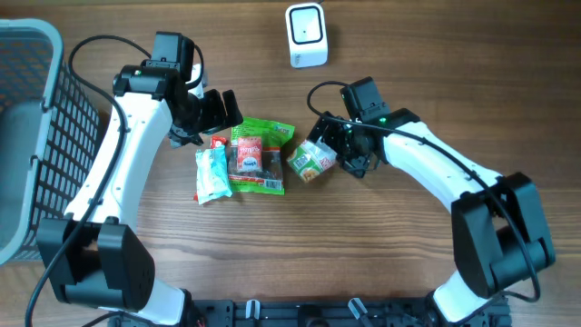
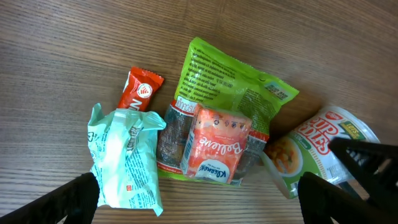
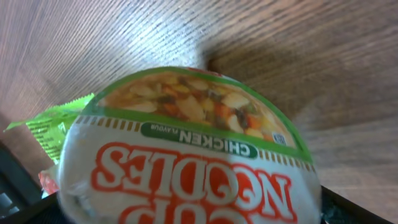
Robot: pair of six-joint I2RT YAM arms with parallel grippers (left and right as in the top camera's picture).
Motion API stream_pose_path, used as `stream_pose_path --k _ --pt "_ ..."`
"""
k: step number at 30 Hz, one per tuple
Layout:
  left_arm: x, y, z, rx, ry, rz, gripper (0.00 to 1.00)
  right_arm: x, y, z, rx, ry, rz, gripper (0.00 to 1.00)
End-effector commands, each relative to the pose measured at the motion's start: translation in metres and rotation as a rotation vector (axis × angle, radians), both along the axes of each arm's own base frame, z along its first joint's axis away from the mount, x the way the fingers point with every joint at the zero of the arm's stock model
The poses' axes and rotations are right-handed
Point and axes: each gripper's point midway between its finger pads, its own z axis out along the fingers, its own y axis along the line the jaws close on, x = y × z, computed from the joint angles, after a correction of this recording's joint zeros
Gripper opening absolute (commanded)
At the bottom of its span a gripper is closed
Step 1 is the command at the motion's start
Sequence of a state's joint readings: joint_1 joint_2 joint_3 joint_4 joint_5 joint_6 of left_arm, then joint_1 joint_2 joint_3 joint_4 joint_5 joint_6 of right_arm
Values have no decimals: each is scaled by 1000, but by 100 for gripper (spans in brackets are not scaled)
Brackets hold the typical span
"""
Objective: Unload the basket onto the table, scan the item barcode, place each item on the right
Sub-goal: 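Reach the right gripper to the cup noodles and grasp it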
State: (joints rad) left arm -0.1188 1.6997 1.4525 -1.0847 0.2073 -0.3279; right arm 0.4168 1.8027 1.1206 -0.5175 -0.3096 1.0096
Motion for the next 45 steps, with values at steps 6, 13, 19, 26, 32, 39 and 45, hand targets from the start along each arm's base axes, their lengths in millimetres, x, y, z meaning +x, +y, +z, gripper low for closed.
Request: stream_pose_path --k 6,13,19,26,32,39,45 --pt "0 -2 2 -5 -5 -6 100 -1 -3 -17 -49 -21 111 88" --pt "6 -3 3 -8 -29 -7 100 8 -12 17 -35 -149 212 100" --pt "6 -3 3 -8 -27 -7 100 10 -12 28 44 -198 312 100" --pt "6 -3 3 -8 -28 -6 100 -10 -37 21 94 -66 284 100" --pt "7 -3 4 -9 -35 -6 100 -14 -33 22 115 -74 306 100" --pt "7 -3 4 -8 -35 -7 100 -14 -80 96 121 -246 281 100" --pt "7 -3 4 -8 -35 -6 100 -44 -65 46 217 -168 282 100"
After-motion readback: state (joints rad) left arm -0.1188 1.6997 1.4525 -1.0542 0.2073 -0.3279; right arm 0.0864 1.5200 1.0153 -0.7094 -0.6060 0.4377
